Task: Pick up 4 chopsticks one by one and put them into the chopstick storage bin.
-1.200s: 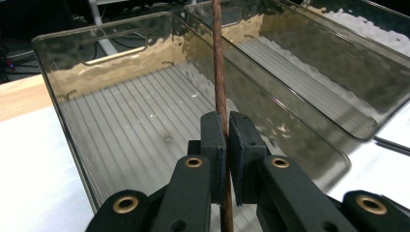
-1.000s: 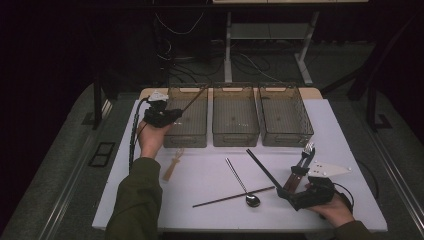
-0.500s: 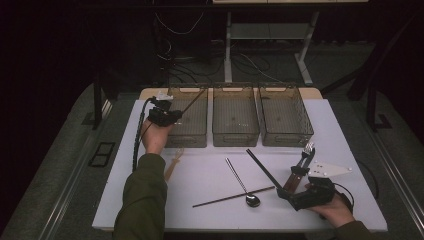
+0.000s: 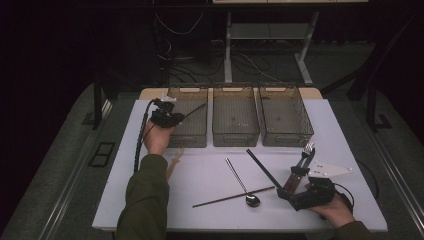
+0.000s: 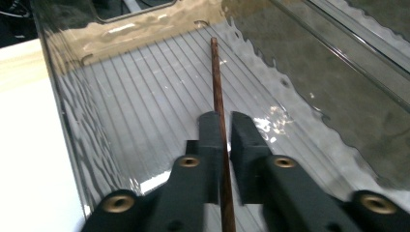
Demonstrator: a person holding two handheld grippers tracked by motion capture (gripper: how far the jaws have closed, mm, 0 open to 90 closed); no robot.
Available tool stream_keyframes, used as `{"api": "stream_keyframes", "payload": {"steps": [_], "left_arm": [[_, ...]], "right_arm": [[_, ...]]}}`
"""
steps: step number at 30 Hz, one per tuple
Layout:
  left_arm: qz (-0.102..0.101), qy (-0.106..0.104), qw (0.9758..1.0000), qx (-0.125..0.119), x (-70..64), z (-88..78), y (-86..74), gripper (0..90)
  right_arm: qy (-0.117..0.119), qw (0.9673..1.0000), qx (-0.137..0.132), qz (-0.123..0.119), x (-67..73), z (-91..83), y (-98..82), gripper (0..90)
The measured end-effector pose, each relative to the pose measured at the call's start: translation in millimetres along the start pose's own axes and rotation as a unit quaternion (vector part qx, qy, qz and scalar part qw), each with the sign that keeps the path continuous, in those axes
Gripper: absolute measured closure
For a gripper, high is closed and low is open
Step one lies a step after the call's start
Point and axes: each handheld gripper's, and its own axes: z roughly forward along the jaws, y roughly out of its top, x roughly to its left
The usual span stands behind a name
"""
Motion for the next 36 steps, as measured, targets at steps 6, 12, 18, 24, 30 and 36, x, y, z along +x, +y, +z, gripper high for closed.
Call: {"api": "stream_keyframes", "payload": {"steps": [6,12,18,24,30,36], "left_arm": [[-0.003,0.006,0.9999,-0.011,1.1,-2.5,1.1,61.8],[0.001,-0.017,0.9995,-0.027,2.5,-8.9,1.3,58.7],[0.018,-0.045,0.9976,-0.05,-3.7,-17.7,4.5,53.3],[0.029,-0.084,0.9938,-0.066,-11.7,-28.7,7.1,48.0],[0.038,-0.116,0.9895,-0.078,-20.1,-40.4,4.1,42.7],[0.055,-0.136,0.9854,-0.086,-30.4,-55.2,-3.1,39.5]], "right_arm": [[0.0,1.0,0.0,-0.001,-0.1,0.0,0.1,0.9],[-0.002,1.0,-0.002,0.0,-0.8,-0.7,0.1,0.9],[-0.002,1.0,-0.004,0.002,-0.8,-1.2,0.1,0.9],[-0.003,1.0,-0.004,0.003,-1.0,-1.8,0.0,0.9],[-0.005,1.0,-0.006,0.003,-1.4,-2.0,-0.2,0.8],[-0.011,0.9999,-0.009,0.006,-1.2,-1.0,-0.7,0.9]]}}
